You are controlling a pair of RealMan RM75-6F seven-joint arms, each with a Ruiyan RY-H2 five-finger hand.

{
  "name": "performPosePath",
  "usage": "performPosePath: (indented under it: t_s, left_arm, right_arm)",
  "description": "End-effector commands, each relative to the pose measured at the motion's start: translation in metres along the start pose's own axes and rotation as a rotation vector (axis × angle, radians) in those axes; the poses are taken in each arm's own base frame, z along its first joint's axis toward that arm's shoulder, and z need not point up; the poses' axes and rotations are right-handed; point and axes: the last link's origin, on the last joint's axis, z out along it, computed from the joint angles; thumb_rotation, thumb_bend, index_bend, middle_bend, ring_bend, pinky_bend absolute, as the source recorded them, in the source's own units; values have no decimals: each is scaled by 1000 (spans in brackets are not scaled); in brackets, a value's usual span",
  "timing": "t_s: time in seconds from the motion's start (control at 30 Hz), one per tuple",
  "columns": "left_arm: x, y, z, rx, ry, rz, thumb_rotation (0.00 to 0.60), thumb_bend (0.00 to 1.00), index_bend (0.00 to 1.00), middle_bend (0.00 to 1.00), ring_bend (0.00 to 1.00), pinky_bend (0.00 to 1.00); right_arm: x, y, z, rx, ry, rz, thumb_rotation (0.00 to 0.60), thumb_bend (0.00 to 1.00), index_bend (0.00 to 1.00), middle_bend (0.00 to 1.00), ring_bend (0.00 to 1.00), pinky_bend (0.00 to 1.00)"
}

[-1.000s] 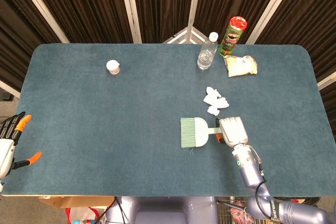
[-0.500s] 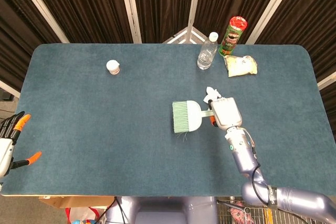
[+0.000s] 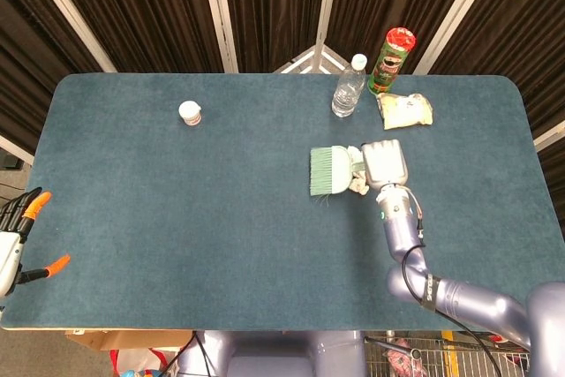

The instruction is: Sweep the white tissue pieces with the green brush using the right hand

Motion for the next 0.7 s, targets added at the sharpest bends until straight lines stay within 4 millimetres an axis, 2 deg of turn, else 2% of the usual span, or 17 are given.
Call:
performPosePath:
  t_s: [0.03,0.27,0.5,0.7]
  left_arm:
    - [0,0,0,-1,2,-1,600,0,0,0,0,17]
    - [0,3,-1,-16,5,-11,600,0,0,0,0,17]
    - [0,6,-2,-31,10,-23,600,0,0,0,0,17]
    - [0,9,-4,-53,11,-23,600,0,0,0,0,17]
  right_arm:
    - [-10,6,10,-26,-38,-37,600,608,831,1000,1000,895]
    - [-24,34,12,-79,-78,-109,600,609,831,1000,1000,896]
    - [-23,73,6,-149,-70,-216,600,614,831,1000,1000,896]
    - [-20,110,-7,-224,-84,-281,600,613,831,1000,1000,895]
